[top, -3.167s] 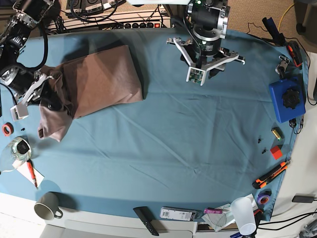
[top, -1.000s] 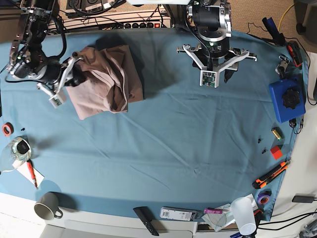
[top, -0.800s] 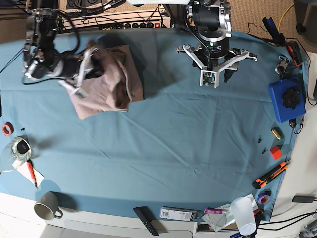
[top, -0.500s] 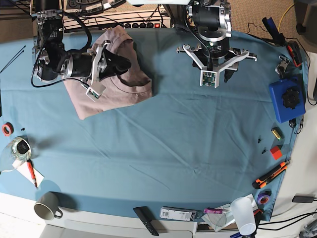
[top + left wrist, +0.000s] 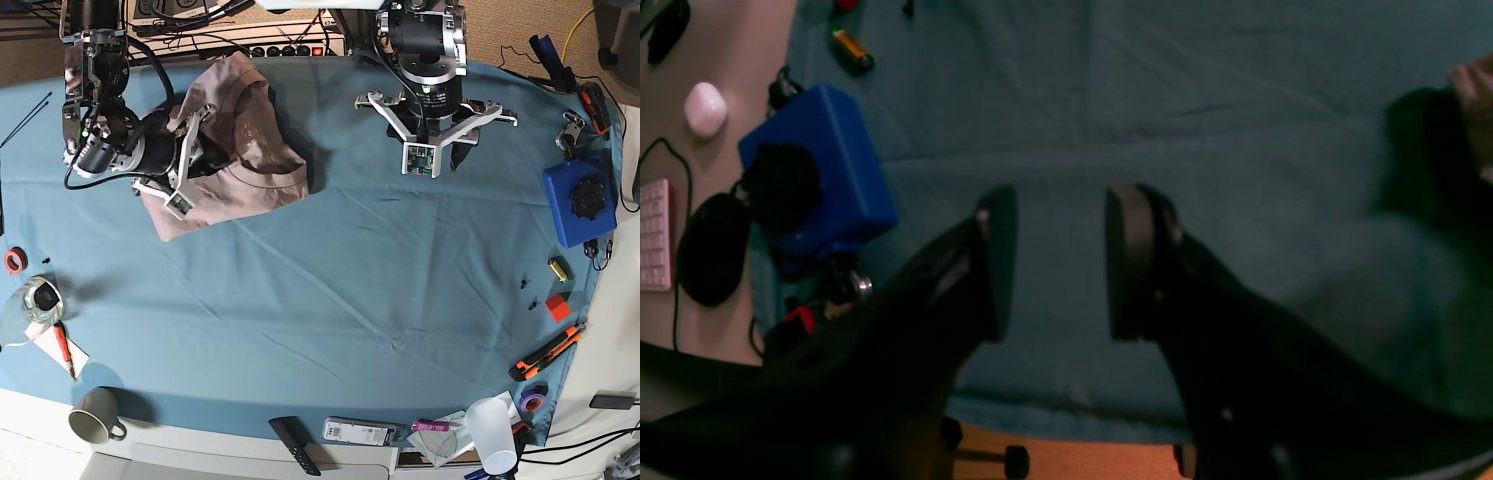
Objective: Fold the T-shirt properly
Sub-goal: 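Press and smooth the folded shirt edge with the right gripper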
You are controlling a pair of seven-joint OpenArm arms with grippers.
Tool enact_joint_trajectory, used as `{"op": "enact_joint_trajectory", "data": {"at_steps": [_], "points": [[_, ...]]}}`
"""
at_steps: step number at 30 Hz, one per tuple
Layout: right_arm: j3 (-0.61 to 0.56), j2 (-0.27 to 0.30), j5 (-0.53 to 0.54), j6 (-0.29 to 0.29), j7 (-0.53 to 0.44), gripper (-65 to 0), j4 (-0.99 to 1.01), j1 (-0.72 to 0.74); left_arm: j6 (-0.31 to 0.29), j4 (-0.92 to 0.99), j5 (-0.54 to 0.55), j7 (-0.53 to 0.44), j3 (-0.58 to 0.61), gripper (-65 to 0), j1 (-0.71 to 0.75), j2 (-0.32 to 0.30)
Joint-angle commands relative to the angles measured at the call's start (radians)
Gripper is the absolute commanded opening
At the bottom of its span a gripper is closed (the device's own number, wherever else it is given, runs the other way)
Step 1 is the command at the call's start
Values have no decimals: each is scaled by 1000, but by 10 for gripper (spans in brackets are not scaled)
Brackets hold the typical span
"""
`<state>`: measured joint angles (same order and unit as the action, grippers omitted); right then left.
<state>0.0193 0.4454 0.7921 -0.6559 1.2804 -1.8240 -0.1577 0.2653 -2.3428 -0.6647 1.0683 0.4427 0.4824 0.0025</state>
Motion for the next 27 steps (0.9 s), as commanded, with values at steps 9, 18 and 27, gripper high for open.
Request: {"op": "enact_joint_trajectory", "data": {"at_steps": [9, 18, 27], "points": [[9, 15, 32, 24, -15, -545, 207, 11, 0, -13, -8, -21, 6, -442, 5, 11], [80, 16, 114, -35, -49, -545, 43, 62, 0, -13, -8, -21, 6, -442, 5, 11], [124, 11, 55, -34, -87, -545, 169, 169, 0, -13, -8, -21, 6, -442, 5, 11]]}}
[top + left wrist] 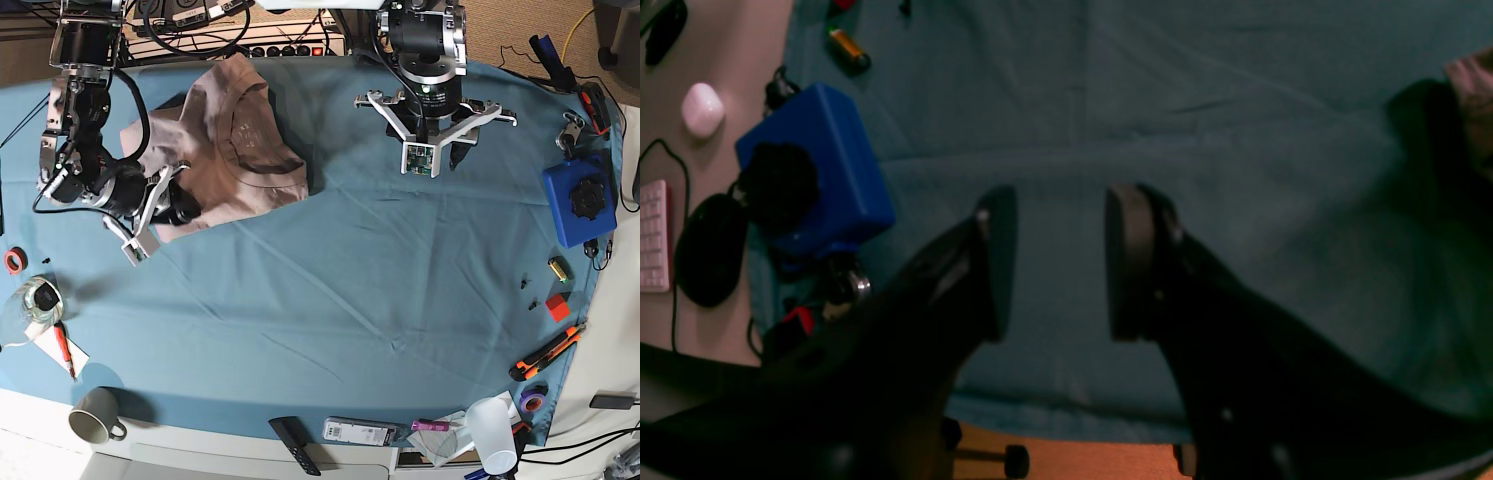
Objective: Fold the T-shirt properly
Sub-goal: 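Press and smooth the folded shirt edge with the right gripper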
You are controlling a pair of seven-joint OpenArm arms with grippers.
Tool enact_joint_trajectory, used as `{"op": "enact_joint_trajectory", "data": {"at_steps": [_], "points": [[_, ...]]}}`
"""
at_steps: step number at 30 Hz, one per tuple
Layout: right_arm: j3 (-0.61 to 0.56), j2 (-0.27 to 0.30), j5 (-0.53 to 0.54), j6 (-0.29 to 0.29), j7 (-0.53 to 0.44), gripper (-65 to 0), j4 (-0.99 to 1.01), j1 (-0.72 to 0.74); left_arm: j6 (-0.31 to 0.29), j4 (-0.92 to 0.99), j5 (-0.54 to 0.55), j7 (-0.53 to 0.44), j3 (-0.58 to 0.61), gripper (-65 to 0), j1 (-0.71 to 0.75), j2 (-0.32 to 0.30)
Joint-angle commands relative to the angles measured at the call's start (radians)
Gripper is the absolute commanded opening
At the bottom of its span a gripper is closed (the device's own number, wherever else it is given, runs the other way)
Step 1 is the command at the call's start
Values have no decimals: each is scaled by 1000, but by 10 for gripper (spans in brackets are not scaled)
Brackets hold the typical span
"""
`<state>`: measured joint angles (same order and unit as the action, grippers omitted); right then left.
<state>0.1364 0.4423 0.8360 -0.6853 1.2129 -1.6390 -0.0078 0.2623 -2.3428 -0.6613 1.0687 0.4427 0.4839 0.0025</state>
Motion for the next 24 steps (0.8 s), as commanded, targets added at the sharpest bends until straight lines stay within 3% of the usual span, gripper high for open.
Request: {"op": "enact_joint_trajectory", "data": {"at_steps": [1, 4, 7, 11, 15, 19, 24], "points": [[7, 15, 11, -5, -26, -545, 14, 20, 3, -13, -11, -22, 6, -442, 4, 11], [7, 15, 8, -5, -46, -545, 116, 20, 3, -13, -11, -21, 6, -442, 4, 11], [7, 18, 26, -4, -5, -545, 165, 19, 3, -13, -11, -21, 6, -442, 4, 11], [34, 22, 248, -13, 180, -545, 117, 19, 3, -13, -11, -21, 6, -442, 7, 11], [114, 20, 388, -13, 183, -545, 21, 19, 3, -13, -11, -21, 6, -442, 7, 11], [177, 21, 406, -13, 183, -545, -10, 5, 3, -13, -11, -21, 6, -442, 7, 11], [177, 20, 406, -13, 183, -545, -9, -99, 3, -13, -12, -23, 6, -442, 6, 11]]}}
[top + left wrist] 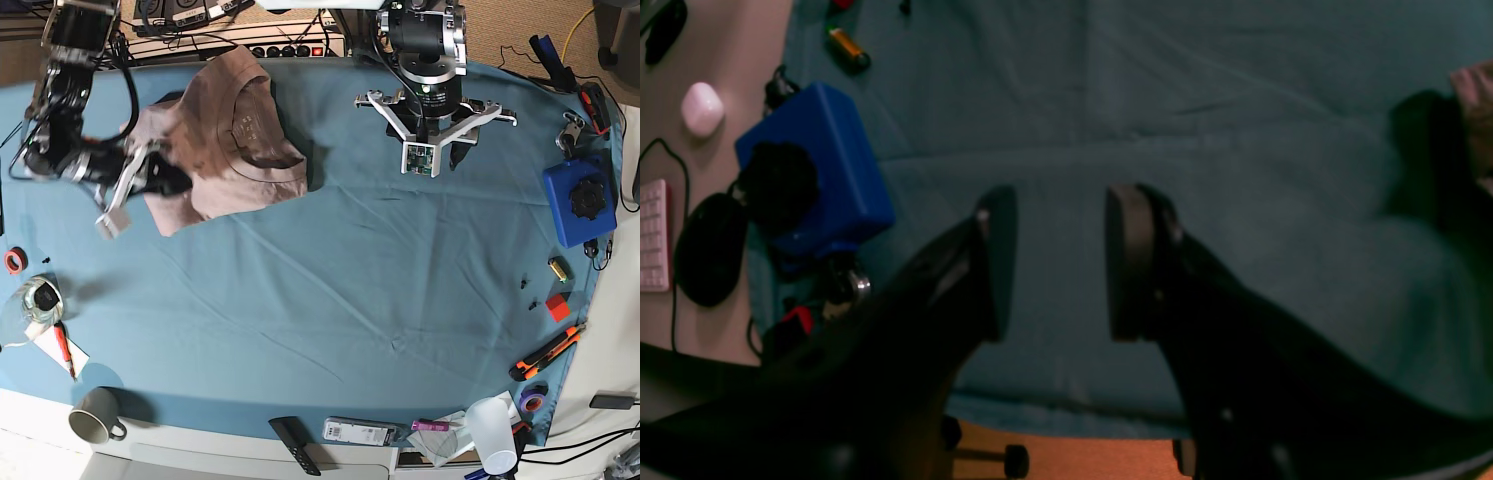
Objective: Fold the T-shirt properly
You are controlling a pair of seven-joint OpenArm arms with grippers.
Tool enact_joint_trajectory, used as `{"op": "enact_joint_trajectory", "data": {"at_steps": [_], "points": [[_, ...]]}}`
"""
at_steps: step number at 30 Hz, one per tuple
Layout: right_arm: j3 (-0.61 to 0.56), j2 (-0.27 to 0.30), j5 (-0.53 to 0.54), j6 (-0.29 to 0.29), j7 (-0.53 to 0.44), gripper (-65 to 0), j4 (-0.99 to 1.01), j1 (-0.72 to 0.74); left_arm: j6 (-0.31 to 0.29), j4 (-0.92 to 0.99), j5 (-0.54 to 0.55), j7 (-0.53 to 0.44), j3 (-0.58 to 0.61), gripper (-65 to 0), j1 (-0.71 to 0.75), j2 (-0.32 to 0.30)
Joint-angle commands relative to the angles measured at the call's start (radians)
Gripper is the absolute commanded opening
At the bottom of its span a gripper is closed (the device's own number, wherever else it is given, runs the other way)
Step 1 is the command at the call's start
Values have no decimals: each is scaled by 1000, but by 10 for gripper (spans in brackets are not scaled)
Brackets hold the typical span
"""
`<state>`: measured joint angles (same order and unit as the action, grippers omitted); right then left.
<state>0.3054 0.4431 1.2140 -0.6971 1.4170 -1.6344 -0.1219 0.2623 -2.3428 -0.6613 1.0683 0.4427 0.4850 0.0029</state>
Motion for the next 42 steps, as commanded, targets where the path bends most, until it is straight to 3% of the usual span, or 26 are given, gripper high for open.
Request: {"op": "enact_joint_trajectory", "data": {"at_steps": [1, 6, 10, 14, 18, 21, 25, 28, 32, 37, 42], "points": [[8, 19, 28, -1, -21, -545, -14, -6, 3, -13, -12, -22, 6, -442, 5, 11], [8, 19, 11, -1, -21, -545, -12, -79, 3, -13, -12, -22, 6, -442, 5, 11], [7, 5, -118, -1, -21, -545, 29, -83, 3, -13, -12, -21, 6, -442, 5, 11], [3, -11, -207, -1, -82, -545, 98, -83, 3, -13, -12, -21, 6, -442, 6, 11], [5, -8, -193, -1, -70, -546, 103, -79, 2, -13, -17, -31, 6, -442, 6, 11], [12, 16, -105, -1, -63, -553, 94, -74, 2, -13, -16, -43, 5, -448, 5, 11], [78, 19, -88, -1, -56, -621, 16, -75, 2, -13, -16, -69, -27, -543, 5, 10], [146, 19, -77, -1, -55, -650, -59, -75, 3, -13, -15, -75, -80, -603, 4, 0], [220, 19, -70, -1, -48, -650, -157, -75, 3, -13, -4, -75, -194, -650, 3, -79], [254, 19, -71, -1, -31, -650, -233, -78, -3, -13, 176, -74, -384, -650, 4, -128], [254, 14, -89, -1, -21, -650, -252, -87, -125, -13, 338, -73, -542, -650, 47, -128]]}}
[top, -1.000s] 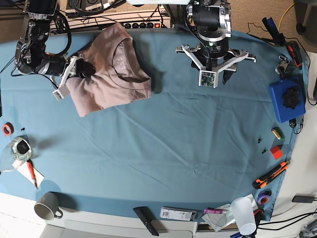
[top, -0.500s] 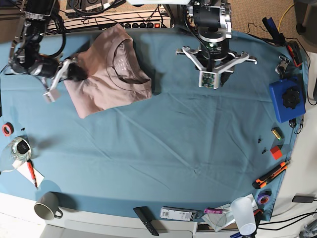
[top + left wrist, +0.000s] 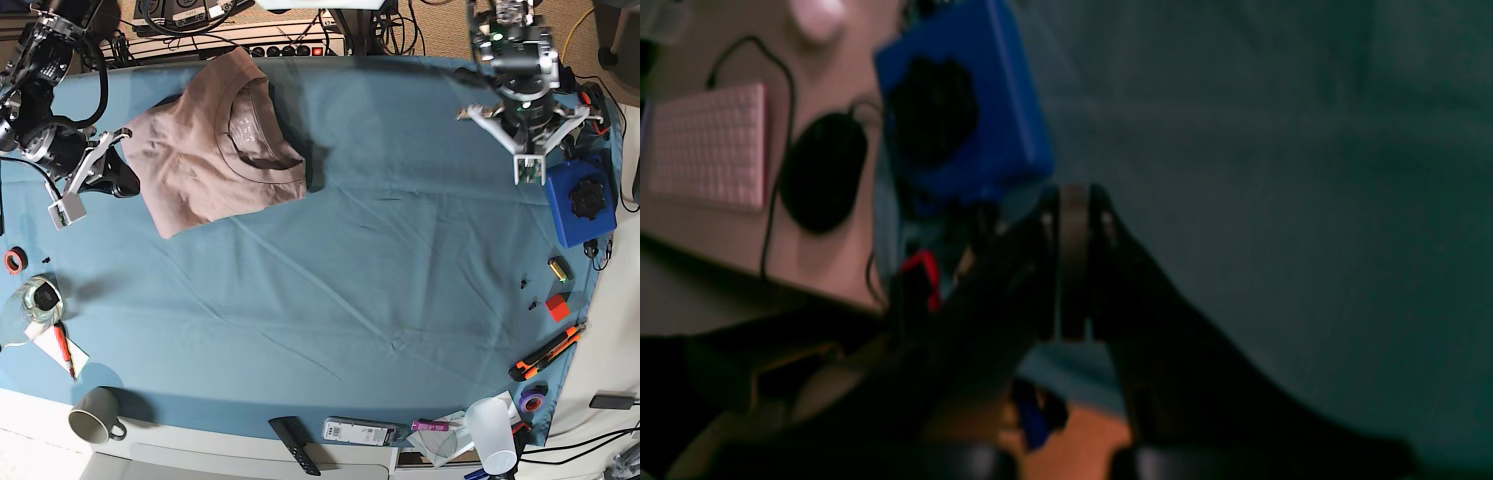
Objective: Fold the T-shirt properly
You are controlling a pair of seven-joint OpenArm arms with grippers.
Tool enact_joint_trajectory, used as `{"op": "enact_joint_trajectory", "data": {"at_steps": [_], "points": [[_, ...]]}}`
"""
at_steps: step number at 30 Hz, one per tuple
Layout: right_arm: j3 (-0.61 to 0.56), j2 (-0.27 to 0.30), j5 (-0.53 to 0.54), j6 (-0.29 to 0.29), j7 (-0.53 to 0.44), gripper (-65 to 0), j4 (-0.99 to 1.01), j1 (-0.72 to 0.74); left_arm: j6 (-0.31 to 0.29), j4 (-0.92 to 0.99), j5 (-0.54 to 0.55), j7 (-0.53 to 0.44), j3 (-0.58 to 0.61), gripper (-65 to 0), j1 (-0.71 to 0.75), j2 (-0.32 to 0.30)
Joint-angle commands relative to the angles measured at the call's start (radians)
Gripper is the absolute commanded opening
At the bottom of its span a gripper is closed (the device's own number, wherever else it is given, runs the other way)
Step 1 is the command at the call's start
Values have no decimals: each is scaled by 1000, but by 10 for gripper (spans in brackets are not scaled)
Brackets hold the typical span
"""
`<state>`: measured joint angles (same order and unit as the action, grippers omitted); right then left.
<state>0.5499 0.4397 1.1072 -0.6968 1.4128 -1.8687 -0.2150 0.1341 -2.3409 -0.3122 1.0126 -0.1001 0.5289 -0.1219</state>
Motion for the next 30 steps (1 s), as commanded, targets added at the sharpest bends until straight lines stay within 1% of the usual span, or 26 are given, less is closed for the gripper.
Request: {"op": "enact_joint_trajectory", "data": {"at_steps": [1, 4, 8, 12, 25, 30], "points": [[10, 17, 19, -1, -17, -650, -18, 0, -13, -15, 2, -16, -23, -650, 18, -3], [10, 17, 21, -1, -17, -650, -31, -35, -13, -15, 32, -11, -80, -650, 68, -3], [10, 17, 18, -1, -17, -650, -95, -112, -13, -15, 85, -9, -122, -650, 130, -3], [10, 17, -5, -1, -17, -650, -153, -185, -29, -15, 123, 18, -126, -650, 186, -3], [9, 17, 3, -1, -17, -650, -188, -470, -31, -15, 124, 27, -126, -650, 415, -3], [7, 17, -2, -1, -17, -650, -188, -587, -31, -15, 188, 25, -126, -650, 487, -3]]}}
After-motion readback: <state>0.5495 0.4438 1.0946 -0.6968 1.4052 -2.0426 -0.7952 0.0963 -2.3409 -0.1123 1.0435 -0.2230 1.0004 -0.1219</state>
